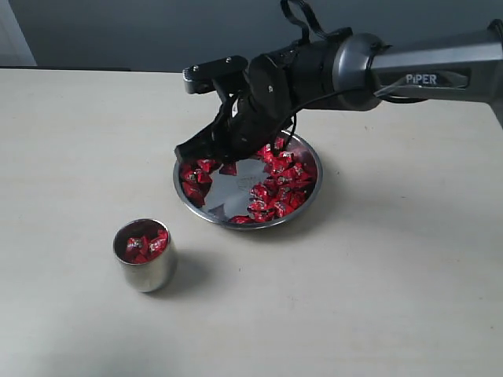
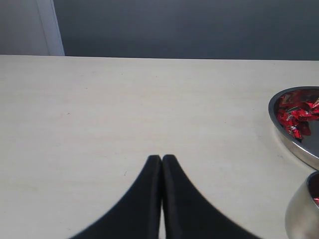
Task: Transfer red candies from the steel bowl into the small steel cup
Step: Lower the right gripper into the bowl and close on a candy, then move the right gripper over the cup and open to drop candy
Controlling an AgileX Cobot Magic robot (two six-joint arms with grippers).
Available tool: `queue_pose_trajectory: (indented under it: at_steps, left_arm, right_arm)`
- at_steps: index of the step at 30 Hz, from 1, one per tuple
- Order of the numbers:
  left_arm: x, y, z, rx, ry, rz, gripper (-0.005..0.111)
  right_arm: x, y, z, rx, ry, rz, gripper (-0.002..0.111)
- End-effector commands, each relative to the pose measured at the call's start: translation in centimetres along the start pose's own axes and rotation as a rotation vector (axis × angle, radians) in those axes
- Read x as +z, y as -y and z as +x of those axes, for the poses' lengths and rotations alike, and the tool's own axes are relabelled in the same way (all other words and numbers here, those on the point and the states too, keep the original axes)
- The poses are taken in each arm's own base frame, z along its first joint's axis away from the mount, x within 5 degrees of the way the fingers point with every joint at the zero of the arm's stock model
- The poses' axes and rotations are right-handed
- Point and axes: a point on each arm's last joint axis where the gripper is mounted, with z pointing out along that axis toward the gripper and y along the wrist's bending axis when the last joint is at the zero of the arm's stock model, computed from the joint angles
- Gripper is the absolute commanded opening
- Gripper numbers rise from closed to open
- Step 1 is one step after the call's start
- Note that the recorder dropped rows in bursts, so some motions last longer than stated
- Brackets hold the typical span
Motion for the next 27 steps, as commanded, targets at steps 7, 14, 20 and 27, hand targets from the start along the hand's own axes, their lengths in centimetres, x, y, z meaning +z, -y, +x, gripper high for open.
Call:
queue_pose_trajectory:
  at_steps: [7,14,20,27]
  left_arm:
    - [0.0,0.0,0.1,-0.001,0.002,0.005,0.000]
    - [0.0,0.0,0.1,-0.001,0.002,0.005,0.000]
    - [0.0,0.0,0.1,-0.001,0.002,0.005,0.000]
    - [0.0,0.0,0.1,-0.001,0.002,0.005,0.000]
  right_arm:
    - [-4.7,-7.5,0.8,-0.235,-0.050,-0.106,0.000]
    - [-5.9,-10.5,2.4,-0.312,-0.128,-0.143,0.000]
    - [-6.2,-12.4,3.6,-0.356,-0.185,-0.172,0.000]
    - [-6.4,-13.1,3.9,-0.383,-0.202,-0.263,0.000]
